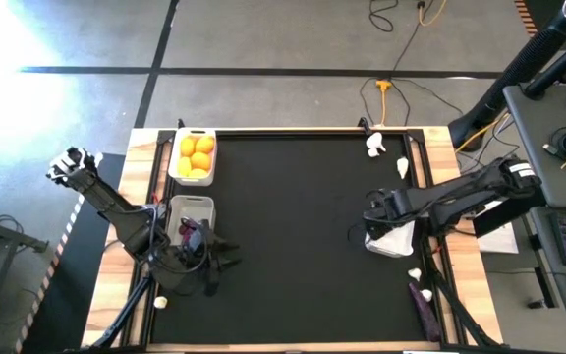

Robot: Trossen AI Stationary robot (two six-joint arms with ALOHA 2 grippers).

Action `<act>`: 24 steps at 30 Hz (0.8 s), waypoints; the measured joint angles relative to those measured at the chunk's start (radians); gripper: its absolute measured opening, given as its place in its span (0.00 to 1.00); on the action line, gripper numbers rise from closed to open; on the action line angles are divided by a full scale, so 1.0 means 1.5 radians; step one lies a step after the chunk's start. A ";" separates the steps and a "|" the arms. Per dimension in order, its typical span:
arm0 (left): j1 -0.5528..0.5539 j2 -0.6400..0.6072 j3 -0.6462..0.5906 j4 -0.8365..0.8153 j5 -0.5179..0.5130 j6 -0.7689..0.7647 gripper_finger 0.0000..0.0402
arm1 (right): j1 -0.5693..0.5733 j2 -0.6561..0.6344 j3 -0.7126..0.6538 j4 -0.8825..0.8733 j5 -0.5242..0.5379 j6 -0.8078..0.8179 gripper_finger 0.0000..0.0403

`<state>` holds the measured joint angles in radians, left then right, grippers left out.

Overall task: Sort produce into baskets
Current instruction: Put the white garlic into the bottom white bin

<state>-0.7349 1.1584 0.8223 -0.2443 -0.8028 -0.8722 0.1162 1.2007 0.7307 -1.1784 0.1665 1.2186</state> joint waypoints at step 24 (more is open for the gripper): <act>0.000 -0.007 0.000 0.011 0.000 0.002 0.42 | 0.343 0.081 0.278 -0.083 -0.218 0.261 0.70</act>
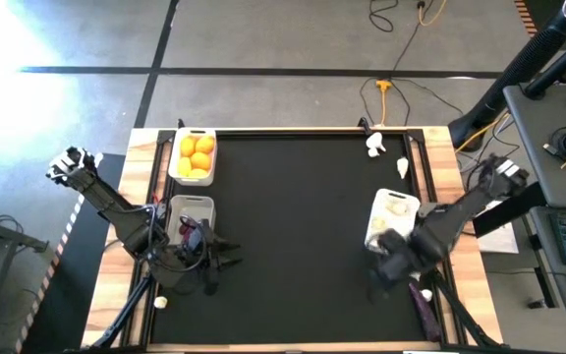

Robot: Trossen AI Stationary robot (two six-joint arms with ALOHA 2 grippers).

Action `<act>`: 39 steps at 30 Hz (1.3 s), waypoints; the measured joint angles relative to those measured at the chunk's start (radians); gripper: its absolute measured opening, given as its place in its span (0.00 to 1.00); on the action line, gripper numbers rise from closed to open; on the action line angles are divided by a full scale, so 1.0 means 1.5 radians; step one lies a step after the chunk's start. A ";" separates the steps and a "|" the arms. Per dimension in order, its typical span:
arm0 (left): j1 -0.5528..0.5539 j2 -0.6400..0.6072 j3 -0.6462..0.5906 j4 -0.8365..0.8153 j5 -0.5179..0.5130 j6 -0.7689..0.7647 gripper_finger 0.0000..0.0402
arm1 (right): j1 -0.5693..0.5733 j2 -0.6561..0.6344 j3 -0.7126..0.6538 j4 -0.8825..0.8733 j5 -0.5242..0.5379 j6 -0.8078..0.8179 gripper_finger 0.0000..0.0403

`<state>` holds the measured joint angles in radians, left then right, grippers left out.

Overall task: Sort produce into baskets
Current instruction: Put the white garlic into the bottom white bin

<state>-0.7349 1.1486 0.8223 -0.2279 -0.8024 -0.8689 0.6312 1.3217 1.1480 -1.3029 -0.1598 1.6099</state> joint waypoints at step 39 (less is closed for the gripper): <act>-0.004 0.000 0.000 0.008 0.054 -0.008 0.42 | 0.086 0.073 -0.288 0.214 -0.104 0.110 0.38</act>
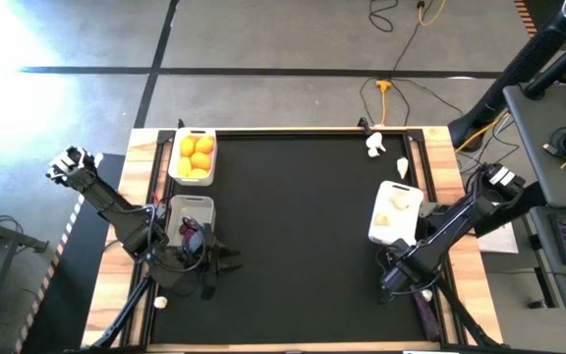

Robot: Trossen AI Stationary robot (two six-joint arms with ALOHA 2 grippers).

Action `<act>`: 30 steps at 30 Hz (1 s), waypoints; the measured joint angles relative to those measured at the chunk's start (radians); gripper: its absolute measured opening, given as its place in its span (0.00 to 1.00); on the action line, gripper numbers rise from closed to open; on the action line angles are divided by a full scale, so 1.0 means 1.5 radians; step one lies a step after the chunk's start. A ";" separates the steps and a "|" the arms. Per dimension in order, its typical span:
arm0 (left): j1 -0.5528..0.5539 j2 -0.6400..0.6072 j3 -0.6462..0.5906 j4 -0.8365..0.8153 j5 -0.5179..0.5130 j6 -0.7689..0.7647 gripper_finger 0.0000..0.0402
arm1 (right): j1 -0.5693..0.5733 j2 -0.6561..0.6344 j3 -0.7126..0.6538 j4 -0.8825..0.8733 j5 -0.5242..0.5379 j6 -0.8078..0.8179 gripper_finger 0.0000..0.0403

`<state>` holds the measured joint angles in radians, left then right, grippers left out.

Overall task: Sort produce into baskets
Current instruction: Put the white garlic into the bottom white bin

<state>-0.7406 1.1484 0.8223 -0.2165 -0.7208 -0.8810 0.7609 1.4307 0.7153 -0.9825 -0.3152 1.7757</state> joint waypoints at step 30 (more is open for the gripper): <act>0.002 0.001 0.000 0.004 -0.005 0.005 0.42 | 0.002 -0.050 0.321 -0.366 0.313 0.002 0.27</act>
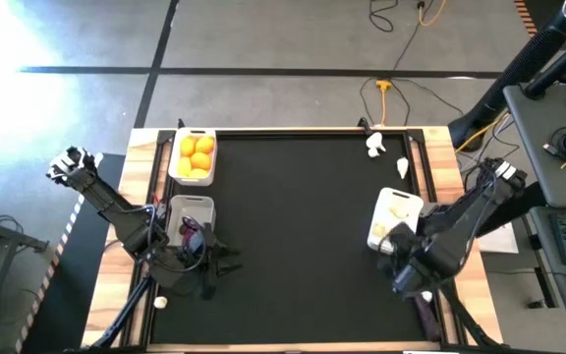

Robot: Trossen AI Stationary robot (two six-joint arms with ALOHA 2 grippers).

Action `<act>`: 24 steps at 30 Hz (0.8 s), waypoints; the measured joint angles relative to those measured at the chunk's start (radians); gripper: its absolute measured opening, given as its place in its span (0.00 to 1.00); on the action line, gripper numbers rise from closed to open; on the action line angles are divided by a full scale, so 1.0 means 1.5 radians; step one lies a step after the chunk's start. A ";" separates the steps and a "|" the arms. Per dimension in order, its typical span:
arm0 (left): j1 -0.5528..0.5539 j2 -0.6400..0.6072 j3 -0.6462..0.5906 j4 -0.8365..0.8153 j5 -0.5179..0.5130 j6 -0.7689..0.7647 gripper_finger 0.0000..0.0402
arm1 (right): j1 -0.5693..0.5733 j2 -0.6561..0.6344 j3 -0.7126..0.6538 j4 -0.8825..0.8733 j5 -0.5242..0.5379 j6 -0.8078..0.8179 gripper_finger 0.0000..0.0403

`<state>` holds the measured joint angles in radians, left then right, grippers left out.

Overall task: Sort produce into baskets
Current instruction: Put the white garlic into the bottom white bin, then put the violet eggplant into the gray bin

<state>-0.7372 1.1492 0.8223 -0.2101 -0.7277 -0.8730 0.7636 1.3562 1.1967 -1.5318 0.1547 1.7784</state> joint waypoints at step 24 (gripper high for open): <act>0.016 -0.005 0.000 0.058 0.048 0.038 0.42 | -0.489 -0.165 -0.276 0.186 0.039 -0.315 0.46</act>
<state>-0.7135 1.1419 0.8227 -0.1236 -0.6550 -0.8165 0.0297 1.1088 0.7827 -1.2533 0.2125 1.3064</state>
